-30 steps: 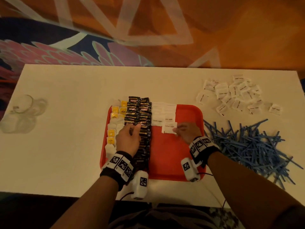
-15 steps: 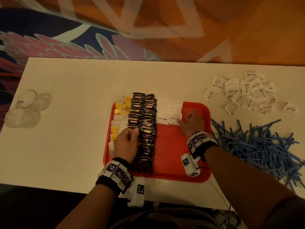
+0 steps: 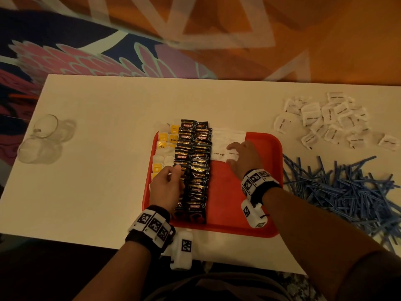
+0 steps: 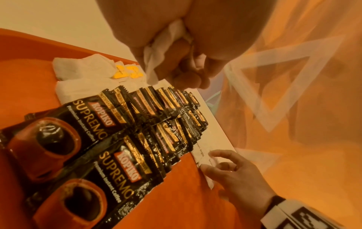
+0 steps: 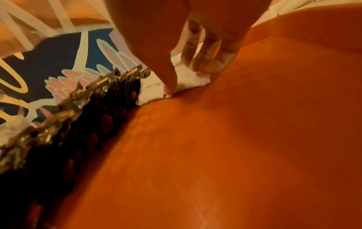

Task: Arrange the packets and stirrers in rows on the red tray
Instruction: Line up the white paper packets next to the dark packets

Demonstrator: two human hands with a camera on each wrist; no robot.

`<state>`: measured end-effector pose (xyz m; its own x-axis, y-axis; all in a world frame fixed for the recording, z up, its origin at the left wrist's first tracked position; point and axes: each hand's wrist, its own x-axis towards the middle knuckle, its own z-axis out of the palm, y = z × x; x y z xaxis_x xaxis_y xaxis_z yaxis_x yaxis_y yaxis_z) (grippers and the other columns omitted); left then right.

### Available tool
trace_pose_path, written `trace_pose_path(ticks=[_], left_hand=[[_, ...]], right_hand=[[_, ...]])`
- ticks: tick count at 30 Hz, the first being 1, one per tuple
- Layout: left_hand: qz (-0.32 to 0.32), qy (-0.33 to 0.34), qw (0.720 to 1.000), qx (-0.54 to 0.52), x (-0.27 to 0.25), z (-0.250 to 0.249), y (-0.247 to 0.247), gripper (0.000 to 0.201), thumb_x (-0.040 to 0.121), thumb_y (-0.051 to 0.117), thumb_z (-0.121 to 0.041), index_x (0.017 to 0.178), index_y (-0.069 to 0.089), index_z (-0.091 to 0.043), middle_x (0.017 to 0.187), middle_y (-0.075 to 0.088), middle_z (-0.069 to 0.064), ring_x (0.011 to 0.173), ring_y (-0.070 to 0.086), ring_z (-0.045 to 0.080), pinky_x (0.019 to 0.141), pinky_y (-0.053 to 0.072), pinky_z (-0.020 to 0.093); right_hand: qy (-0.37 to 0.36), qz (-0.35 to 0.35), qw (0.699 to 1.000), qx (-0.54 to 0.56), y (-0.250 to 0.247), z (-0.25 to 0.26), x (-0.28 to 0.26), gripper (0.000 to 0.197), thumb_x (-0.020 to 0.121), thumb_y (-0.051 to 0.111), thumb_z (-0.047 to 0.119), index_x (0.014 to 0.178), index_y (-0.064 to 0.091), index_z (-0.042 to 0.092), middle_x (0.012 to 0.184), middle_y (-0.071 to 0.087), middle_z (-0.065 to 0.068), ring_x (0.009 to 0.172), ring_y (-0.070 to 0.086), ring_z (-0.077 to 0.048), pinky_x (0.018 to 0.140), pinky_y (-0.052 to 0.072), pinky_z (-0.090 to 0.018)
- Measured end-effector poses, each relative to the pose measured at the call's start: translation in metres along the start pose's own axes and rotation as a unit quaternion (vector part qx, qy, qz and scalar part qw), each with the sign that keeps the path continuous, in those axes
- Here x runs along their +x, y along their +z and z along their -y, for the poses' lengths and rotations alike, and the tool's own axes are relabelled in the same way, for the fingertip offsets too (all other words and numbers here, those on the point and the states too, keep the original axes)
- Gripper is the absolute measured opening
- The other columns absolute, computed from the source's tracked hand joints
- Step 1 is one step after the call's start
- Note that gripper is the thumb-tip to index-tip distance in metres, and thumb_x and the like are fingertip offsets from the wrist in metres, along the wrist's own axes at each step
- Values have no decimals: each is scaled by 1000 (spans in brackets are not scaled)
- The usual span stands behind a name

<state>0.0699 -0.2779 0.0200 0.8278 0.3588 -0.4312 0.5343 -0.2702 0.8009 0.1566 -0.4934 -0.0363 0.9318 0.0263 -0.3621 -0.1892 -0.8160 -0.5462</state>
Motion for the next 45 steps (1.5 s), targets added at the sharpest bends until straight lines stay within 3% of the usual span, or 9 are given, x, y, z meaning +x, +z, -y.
trace_pose_path(ticks=[4,8,15,23,28,31,34,39,45], left_hand=[[69,-116,969,-205,1,-21,6,44,104,39,-47,96,62,-11,61,51,-2,48,46,12,44,37,24],[106,-166,911,-363,4,-47,17,55,102,34,-55,95,62,-9,61,47,0,51,43,12,53,37,28],[168,-138,905,-366,-11,-80,29,58,103,29,-55,97,59,-6,72,55,11,68,59,27,68,49,37],[267,-78,913,-299,-36,-83,20,11,99,56,-17,96,64,-10,99,65,11,87,63,17,83,54,32],[168,-3,956,-240,-47,-86,20,5,90,67,-3,94,68,-5,84,67,11,77,63,21,70,53,30],[114,22,962,-246,-47,-91,18,11,89,66,0,87,70,-10,79,68,6,78,62,22,78,52,39],[104,73,968,-217,-47,-94,15,8,90,68,-6,88,71,-13,78,69,5,74,63,20,77,54,40],[168,78,971,-151,-51,-80,20,24,86,76,-26,104,73,-11,99,73,9,90,69,19,79,57,33],[119,93,974,-168,-57,-81,26,7,93,67,-11,90,62,-6,54,57,-12,57,56,7,65,50,31]], right_hand=[[-34,-27,994,100,-17,21,-19,31,82,75,22,107,61,32,94,53,5,81,51,-11,75,47,-28],[-83,24,978,191,-41,53,-51,21,74,82,28,88,67,25,80,64,6,68,56,-6,66,50,-24],[-168,22,983,73,-57,77,-91,23,71,83,35,85,70,23,86,55,9,73,48,2,66,34,-13],[-5,-31,958,284,-82,71,-102,14,83,75,18,83,62,21,80,67,2,66,62,-7,68,49,-24],[22,10,898,439,-91,78,-115,21,85,69,-4,97,55,5,71,67,-9,51,64,-13,52,52,-22],[28,45,907,418,-89,77,-120,34,83,69,-7,110,55,7,78,69,-9,59,67,-15,58,57,-25],[38,34,912,407,-87,70,-122,33,82,73,-2,111,58,3,76,69,-3,67,66,-19,72,57,-37],[54,-12,856,515,-87,72,-129,18,84,72,2,96,62,10,85,73,-5,73,67,-13,62,53,-24],[34,20,889,456,-85,67,-133,22,82,72,-4,97,61,7,87,68,-2,72,62,-11,57,51,-22]])
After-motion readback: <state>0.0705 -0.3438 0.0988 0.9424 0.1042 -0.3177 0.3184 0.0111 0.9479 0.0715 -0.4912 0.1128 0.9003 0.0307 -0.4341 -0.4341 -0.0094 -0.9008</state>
